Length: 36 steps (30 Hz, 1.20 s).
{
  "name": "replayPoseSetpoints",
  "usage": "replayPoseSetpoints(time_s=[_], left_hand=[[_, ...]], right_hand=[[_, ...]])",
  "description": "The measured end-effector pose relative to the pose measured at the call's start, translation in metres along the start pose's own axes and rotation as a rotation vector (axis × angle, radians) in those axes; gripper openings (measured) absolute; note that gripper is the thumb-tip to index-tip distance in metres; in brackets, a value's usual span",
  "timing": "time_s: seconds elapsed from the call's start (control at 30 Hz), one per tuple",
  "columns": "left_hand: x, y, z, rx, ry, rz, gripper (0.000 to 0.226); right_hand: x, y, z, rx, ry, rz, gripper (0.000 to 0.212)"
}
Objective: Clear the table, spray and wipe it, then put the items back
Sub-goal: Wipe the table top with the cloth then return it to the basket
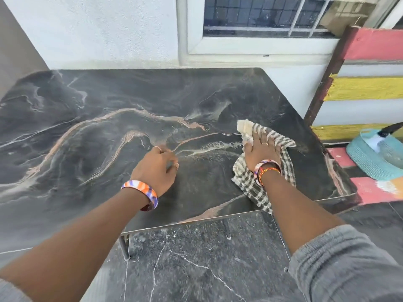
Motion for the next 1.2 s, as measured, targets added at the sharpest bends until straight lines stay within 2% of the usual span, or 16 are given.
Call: replayPoseSetpoints(time_s=[0.2, 0.4, 0.5, 0.6, 0.7, 0.87, 1.1, 1.2], left_hand=[[0.074, 0.050, -0.022, -0.045, 0.031, 0.046, 0.021], [0.151, 0.107, -0.056, -0.082, 0.060, 0.067, 0.020], [0.177, 0.133, -0.072, -0.103, 0.084, 0.090, 0.033], [0.188, 0.150, -0.081, -0.117, 0.047, 0.103, 0.042], [0.181, 0.148, -0.081, -0.085, 0.001, 0.081, 0.043], [0.146, 0.119, -0.076, 0.030, -0.110, 0.064, 0.044], [0.091, 0.075, -0.064, 0.120, -0.201, 0.062, 0.044], [0.067, 0.049, -0.056, 0.143, -0.212, 0.059, 0.044]], right_hand=[[0.108, -0.005, -0.020, -0.004, 0.223, -0.040, 0.056], [0.246, -0.018, -0.088, -0.003, 0.502, -0.037, 0.053], [0.298, -0.026, -0.142, 0.011, 0.693, -0.054, 0.052], [0.317, -0.034, -0.187, 0.041, 0.818, -0.075, 0.052], [0.294, -0.037, -0.214, 0.034, 0.863, -0.111, 0.055], [0.225, -0.044, -0.229, -0.067, 0.963, -0.287, 0.067], [0.085, -0.038, -0.181, -0.144, 0.725, -0.416, 0.064], [0.018, -0.028, -0.159, -0.074, 0.601, -0.386, 0.063]])
Point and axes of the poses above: each hand's wrist, its own z-axis towards the middle knuckle, its own y-axis out of the back of the hand, x = y × z, the point moved 1 cm from there along z, towards the middle knuckle, and after that the axes turned 9 degrees about -z, right-handed, at the moved point
